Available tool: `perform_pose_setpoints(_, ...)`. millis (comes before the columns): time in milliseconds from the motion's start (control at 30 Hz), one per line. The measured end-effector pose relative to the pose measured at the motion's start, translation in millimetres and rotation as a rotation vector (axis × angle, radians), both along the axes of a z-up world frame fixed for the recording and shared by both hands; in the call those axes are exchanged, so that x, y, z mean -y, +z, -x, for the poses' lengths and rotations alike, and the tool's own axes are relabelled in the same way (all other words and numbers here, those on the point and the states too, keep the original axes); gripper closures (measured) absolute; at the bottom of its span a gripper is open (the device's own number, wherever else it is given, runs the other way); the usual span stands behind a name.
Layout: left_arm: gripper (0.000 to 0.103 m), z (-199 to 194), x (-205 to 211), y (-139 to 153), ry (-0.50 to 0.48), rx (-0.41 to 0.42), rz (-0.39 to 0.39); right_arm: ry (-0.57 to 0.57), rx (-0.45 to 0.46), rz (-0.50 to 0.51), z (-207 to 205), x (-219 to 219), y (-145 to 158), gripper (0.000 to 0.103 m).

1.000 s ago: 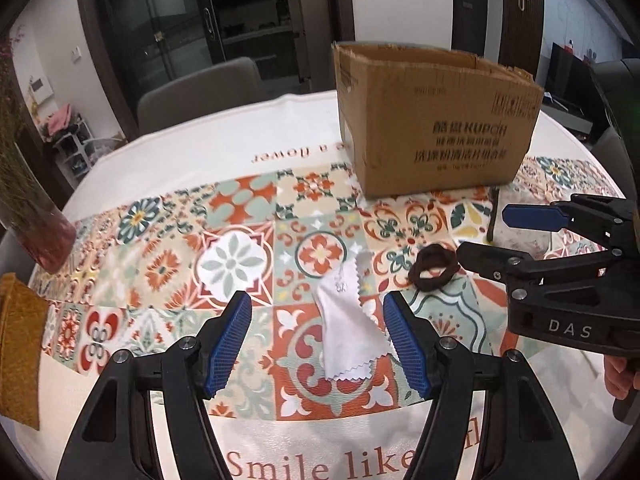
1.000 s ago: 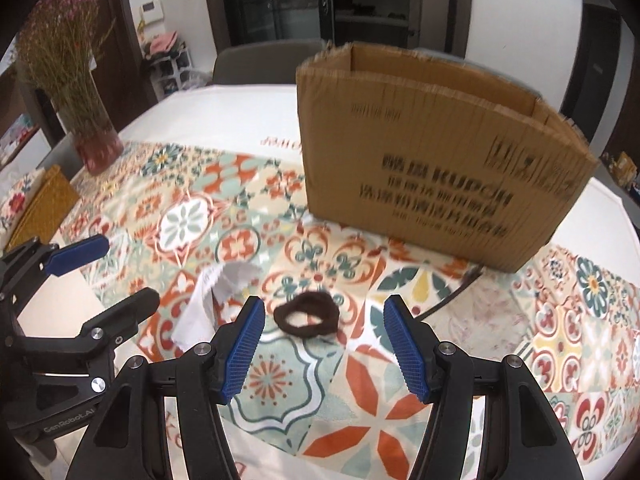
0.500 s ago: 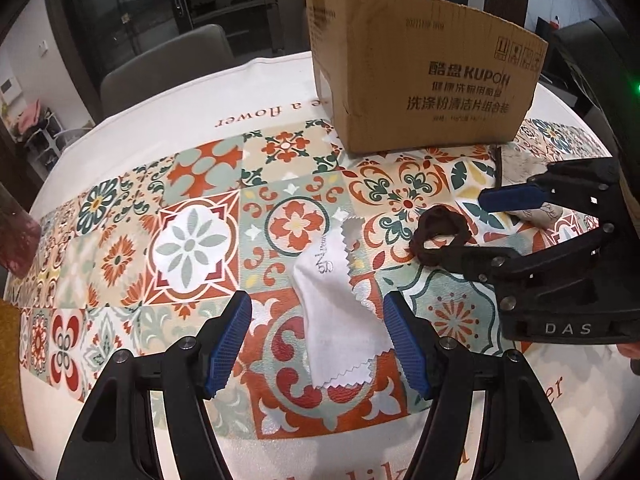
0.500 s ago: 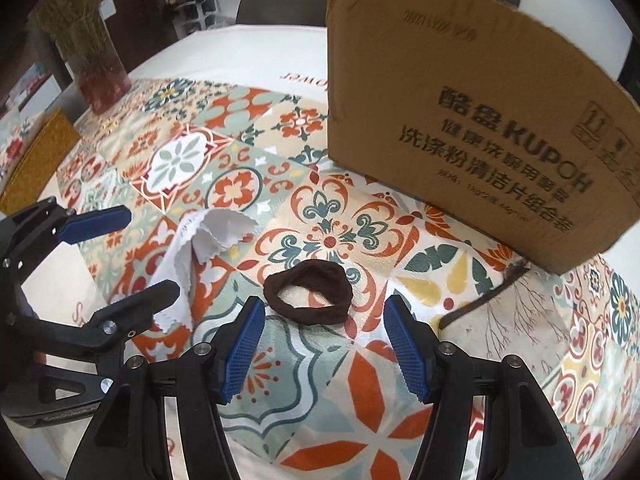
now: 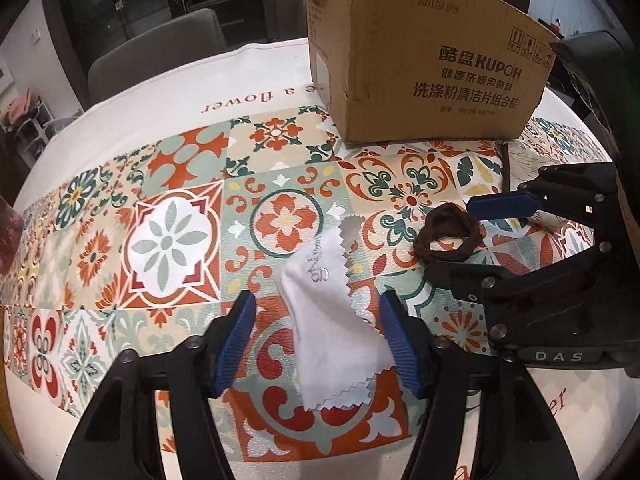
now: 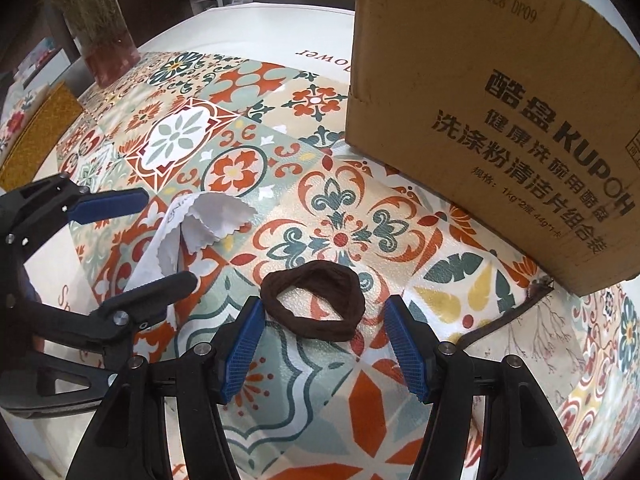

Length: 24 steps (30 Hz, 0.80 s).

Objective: Organize soft objects
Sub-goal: 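Move both tools back toward the white cloth and brown hair tie, then grasp the white cloth with left tool while right tool grasps the brown hair tie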

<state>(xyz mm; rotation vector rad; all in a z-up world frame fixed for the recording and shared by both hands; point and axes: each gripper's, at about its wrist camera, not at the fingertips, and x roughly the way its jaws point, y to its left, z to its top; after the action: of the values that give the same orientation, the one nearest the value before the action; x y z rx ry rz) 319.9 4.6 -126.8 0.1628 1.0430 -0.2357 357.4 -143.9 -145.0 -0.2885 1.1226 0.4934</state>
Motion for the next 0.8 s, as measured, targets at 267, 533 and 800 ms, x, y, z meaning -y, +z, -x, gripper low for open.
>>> perform_pose_setpoints(267,0.080,-2,-1,-5,0.029,-0.020,0.037,-0.017,0.034,0.001,5,2,-1,0.061)
perform_pose_setpoints(533,0.095,0,-5,-1,0.067,-0.021,0.104,-0.057,0.038,-0.059,9,6,4,0.087)
perform_pose_setpoints(800,0.097,13,-3,17,0.084,0.029,0.127,-0.119,0.062,-0.128,18,17,17,0.088)
